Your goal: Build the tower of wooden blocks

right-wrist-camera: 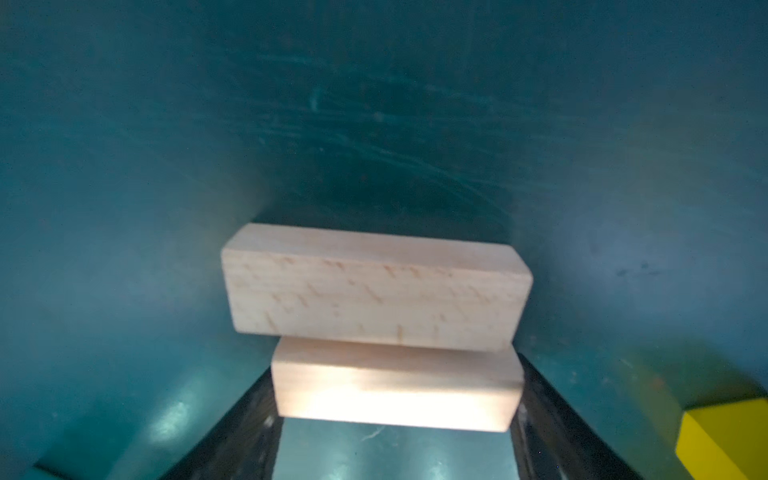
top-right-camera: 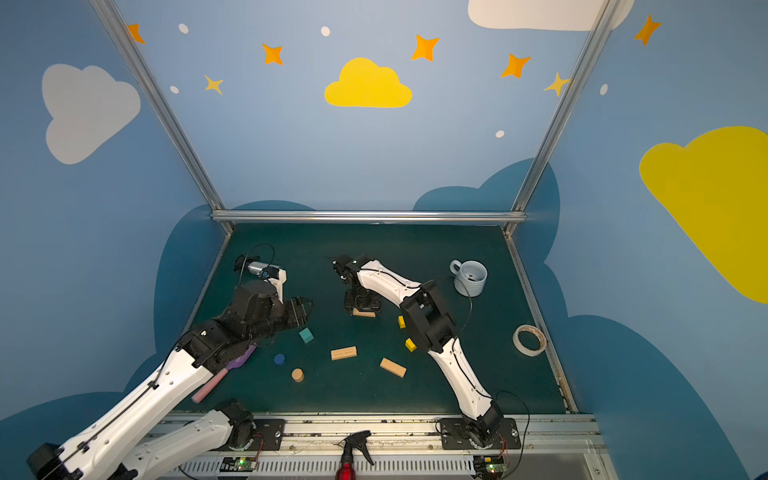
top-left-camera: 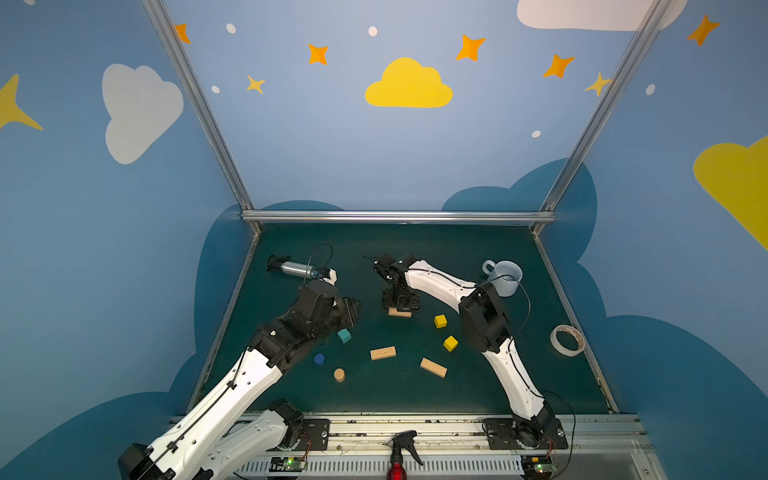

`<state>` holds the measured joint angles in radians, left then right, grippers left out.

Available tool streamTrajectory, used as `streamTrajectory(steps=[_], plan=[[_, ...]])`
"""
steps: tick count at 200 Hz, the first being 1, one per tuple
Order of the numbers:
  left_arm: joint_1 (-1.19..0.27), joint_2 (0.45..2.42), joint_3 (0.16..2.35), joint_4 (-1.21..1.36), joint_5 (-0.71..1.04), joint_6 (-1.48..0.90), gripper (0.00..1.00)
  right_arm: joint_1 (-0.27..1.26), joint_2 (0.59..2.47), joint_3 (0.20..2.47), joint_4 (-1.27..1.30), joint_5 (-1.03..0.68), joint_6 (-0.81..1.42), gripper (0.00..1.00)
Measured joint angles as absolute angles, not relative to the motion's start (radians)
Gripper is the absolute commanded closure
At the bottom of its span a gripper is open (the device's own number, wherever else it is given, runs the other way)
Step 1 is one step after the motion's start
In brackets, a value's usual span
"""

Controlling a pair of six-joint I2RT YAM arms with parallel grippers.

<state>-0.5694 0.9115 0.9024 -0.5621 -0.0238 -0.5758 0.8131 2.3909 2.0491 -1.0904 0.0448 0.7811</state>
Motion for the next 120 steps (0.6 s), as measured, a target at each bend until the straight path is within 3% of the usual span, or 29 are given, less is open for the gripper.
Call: streamTrajectory(steps=[120], plan=[[-0.556,0.888,0.889,-0.569,-0.020,-0.576,0.44,0.804,2.437,2.133,-1.116,0.069,0.762,0.23]])
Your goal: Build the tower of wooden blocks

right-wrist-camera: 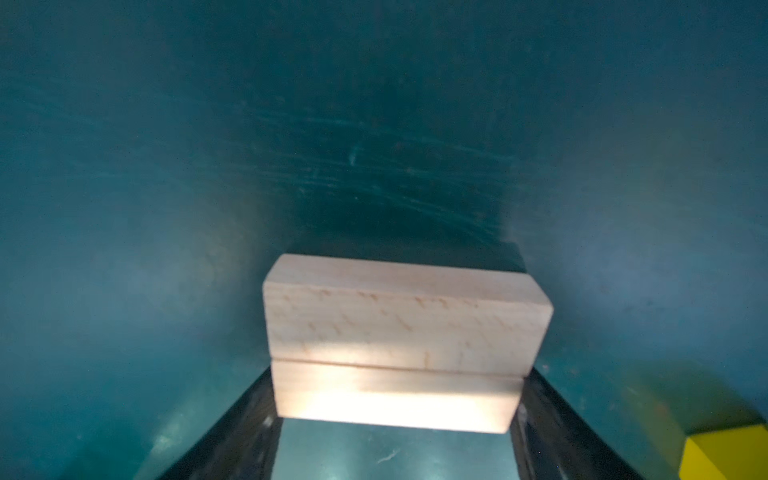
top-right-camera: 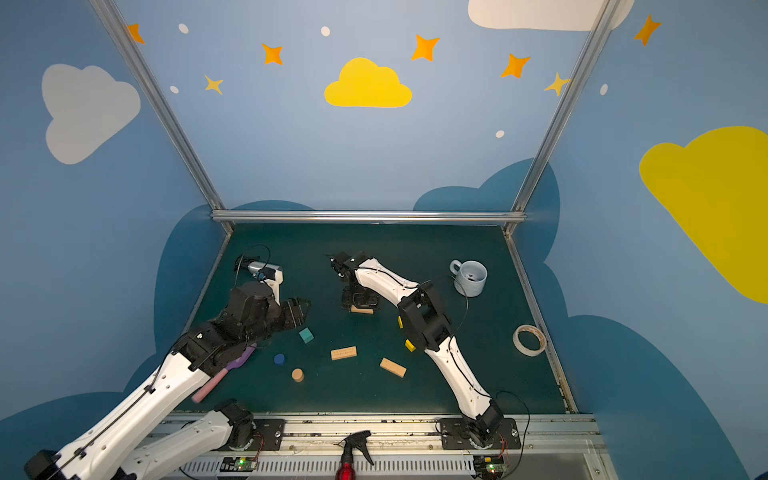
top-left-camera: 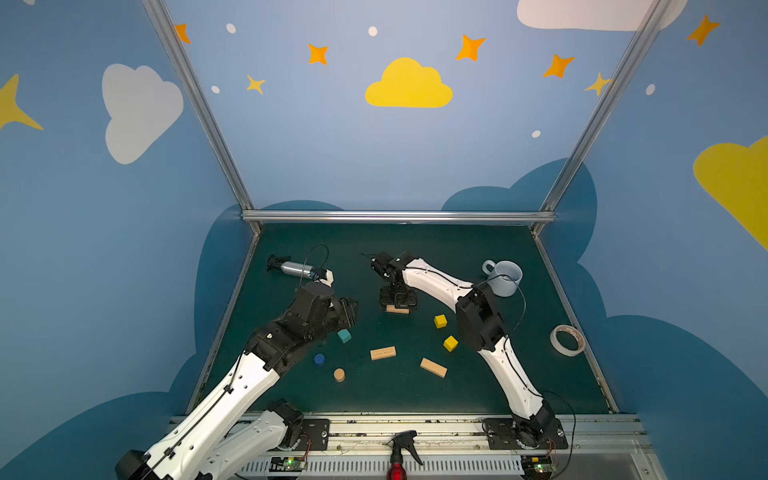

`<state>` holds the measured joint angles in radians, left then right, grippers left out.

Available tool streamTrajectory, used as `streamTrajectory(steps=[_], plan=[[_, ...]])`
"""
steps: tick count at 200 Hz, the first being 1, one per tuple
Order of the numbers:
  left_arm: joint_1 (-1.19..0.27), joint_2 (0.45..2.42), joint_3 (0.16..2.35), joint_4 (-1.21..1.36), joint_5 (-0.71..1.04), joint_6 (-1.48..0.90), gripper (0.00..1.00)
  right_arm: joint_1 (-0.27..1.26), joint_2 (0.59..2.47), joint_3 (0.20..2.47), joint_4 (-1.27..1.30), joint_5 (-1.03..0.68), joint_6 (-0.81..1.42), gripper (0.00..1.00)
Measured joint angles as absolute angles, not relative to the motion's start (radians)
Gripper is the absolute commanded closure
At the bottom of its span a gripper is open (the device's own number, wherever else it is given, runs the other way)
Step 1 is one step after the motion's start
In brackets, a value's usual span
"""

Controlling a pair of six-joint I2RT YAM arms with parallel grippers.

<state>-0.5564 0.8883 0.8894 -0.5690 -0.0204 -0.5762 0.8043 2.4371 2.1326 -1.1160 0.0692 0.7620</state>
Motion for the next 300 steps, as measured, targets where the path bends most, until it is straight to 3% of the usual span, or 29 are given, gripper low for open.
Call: streamTrajectory(steps=[105,192,300], plan=[[-0.554,0.888,0.889,-0.569,-0.020,-0.577,0.44,0.778,2.447,2.151,-1.123,0.098,0.725,0.22],[-0.550,0.888,0.889,-0.570,-0.020,-0.577,0.44,0.778,2.453,2.156,-1.126,0.105,0.734,0.10],[-0.550,0.886,0.889,-0.574,-0.020,-0.577,0.44,0.788,2.437,2.146,-1.089,0.095,0.706,0.08]])
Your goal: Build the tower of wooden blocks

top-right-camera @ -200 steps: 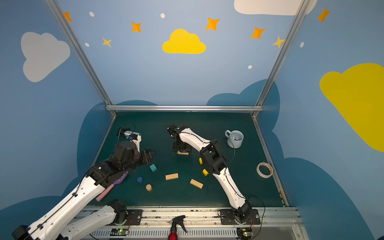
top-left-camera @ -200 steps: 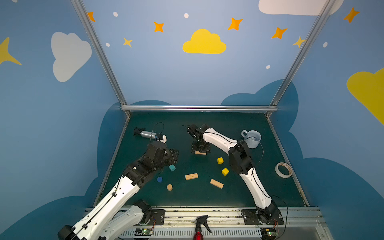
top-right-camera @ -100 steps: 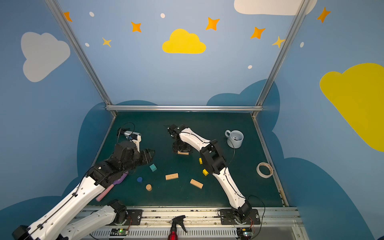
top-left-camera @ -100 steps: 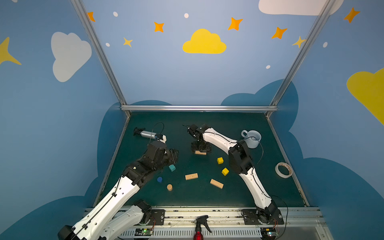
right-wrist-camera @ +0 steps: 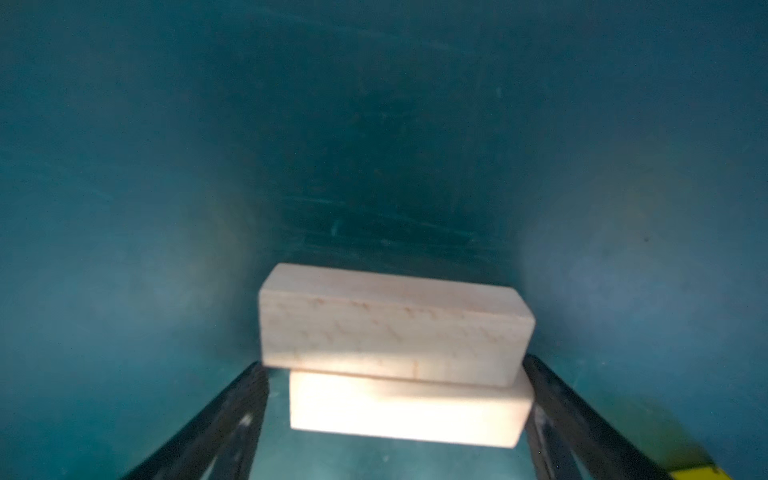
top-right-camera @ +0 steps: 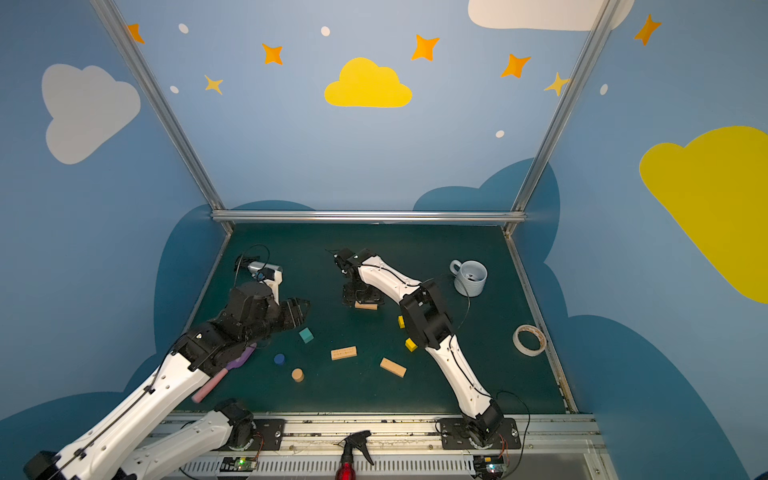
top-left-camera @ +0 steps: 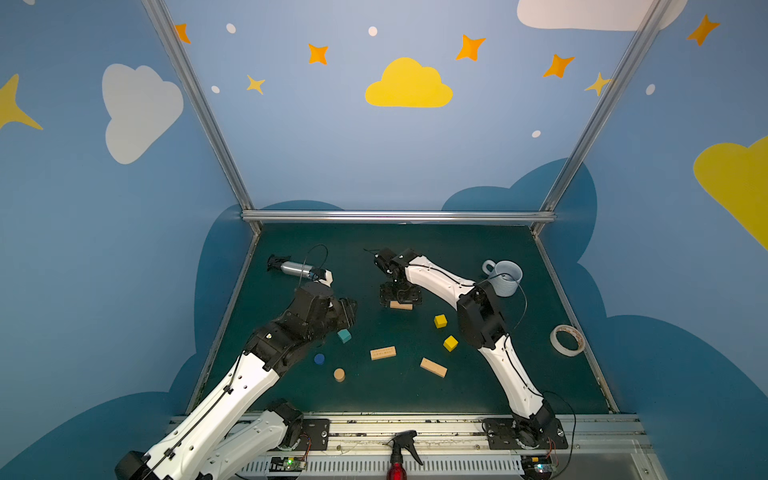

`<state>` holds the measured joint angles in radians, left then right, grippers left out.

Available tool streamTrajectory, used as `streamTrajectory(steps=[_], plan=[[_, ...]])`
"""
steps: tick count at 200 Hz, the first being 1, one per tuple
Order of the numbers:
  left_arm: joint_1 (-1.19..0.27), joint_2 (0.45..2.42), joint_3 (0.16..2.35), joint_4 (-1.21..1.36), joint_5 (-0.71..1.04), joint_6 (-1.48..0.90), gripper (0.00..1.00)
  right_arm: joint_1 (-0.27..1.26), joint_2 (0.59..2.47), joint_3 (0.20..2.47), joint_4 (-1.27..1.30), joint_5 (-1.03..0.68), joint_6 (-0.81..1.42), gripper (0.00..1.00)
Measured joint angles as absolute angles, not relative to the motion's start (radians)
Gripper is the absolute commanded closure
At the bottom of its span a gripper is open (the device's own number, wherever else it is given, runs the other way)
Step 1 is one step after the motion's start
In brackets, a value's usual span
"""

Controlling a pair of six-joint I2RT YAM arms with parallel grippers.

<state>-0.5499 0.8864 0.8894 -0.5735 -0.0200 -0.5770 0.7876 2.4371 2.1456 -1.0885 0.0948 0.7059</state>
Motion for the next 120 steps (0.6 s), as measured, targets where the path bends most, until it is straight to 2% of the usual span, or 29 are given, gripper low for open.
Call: streamTrajectory(steps=[84,120], plan=[[-0.550,0.924,0.892,-0.573,-0.020,-0.576,0.44,0.790,2.317,2.138,-1.098,0.099,0.678,0.08],[-0.546,1.002,0.916,-0.561,-0.013,-0.561,0.45,0.779,2.174,2.021,-1.076,0.098,0.650,0.08]])
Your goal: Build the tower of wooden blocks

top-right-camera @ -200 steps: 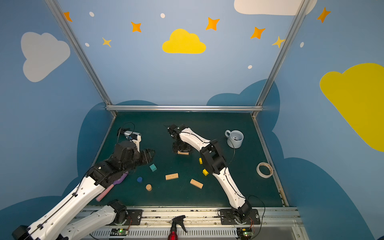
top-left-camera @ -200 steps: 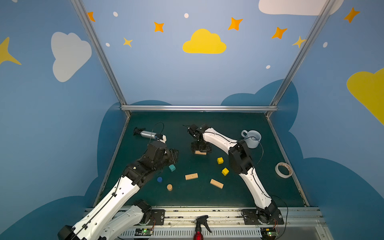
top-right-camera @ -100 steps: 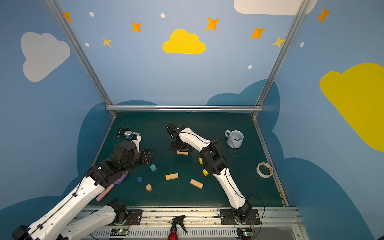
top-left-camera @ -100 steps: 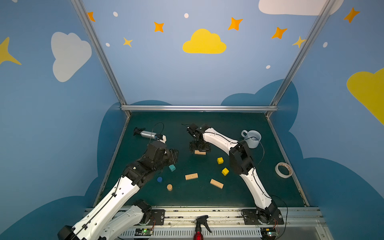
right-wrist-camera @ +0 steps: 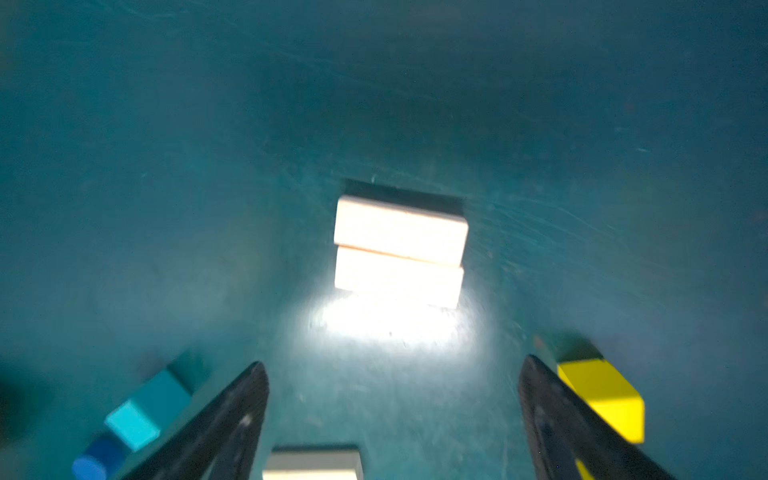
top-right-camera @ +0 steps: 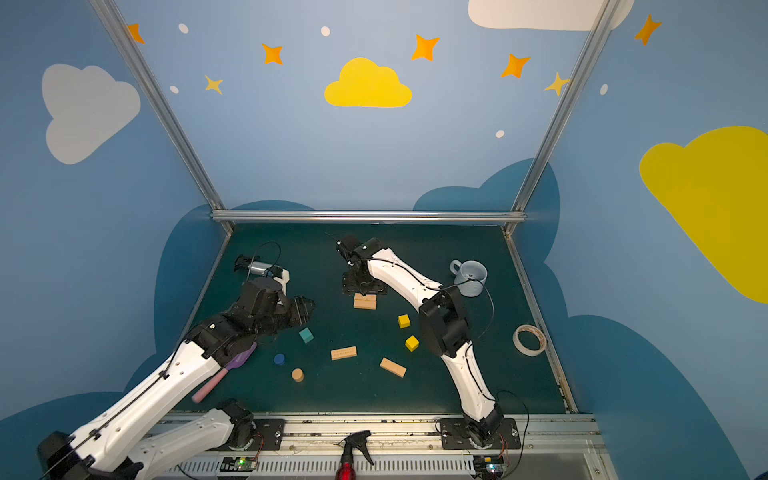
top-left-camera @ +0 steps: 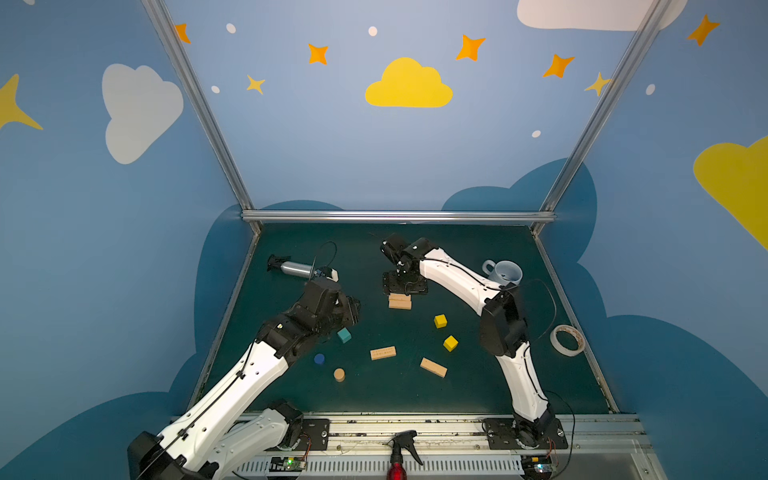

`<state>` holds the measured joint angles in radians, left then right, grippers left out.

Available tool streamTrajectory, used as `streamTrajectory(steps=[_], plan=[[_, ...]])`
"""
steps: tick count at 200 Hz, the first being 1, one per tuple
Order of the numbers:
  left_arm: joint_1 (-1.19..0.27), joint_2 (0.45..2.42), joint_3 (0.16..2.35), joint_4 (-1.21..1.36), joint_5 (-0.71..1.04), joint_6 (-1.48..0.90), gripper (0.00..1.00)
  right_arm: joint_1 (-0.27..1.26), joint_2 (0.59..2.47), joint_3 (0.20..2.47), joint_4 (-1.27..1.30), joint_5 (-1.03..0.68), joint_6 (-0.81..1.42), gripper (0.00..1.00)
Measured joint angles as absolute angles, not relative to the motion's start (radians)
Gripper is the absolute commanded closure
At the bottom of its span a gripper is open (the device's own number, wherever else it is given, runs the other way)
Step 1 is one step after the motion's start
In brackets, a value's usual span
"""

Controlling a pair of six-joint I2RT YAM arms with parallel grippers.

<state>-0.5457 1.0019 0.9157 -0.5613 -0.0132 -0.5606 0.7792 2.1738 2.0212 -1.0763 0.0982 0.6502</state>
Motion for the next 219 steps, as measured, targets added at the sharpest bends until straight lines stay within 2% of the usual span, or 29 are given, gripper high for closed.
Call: streamTrajectory(steps=[12,22,30,33,48,52,61,65,115,191,219], plan=[[-0.540,1.047,0.940,-0.550,-0.002,-0.551,0.48,0.771,2.107,1.954,-1.052,0.077,0.637,0.09],[-0.532,1.100,0.968,-0.535,0.017,-0.544,0.55,0.758,2.043,1.890,-1.020,0.055,0.622,0.16],[-0.525,1.142,0.992,-0.521,0.033,-0.533,0.63,0.743,1.994,1.840,-0.992,0.036,0.612,0.35],[-0.522,1.163,1.002,-0.513,0.042,-0.534,0.66,0.738,1.978,1.825,-0.982,0.030,0.609,0.47],[-0.506,1.268,1.058,-0.492,0.084,-0.527,0.82,0.708,1.904,1.739,-0.926,-0.010,0.595,0.92],[-0.501,1.298,1.076,-0.489,0.099,-0.518,0.86,0.700,1.888,1.718,-0.911,-0.020,0.593,1.00],[-0.488,1.374,1.119,-0.487,0.121,-0.515,0.95,0.684,1.862,1.678,-0.883,-0.040,0.589,1.00],[-0.483,1.407,1.143,-0.489,0.132,-0.506,0.96,0.675,1.854,1.662,-0.872,-0.049,0.587,1.00],[-0.427,1.854,1.563,-0.556,0.249,-0.424,0.96,0.653,1.843,1.489,-0.726,-0.162,0.567,1.00],[-0.408,2.377,2.186,-0.758,0.405,-0.321,0.96,0.670,1.918,1.346,-0.473,-0.321,0.628,1.00],[-0.408,2.483,2.280,-0.831,0.429,-0.299,0.96,0.691,1.963,1.332,-0.431,-0.338,0.651,1.00]])
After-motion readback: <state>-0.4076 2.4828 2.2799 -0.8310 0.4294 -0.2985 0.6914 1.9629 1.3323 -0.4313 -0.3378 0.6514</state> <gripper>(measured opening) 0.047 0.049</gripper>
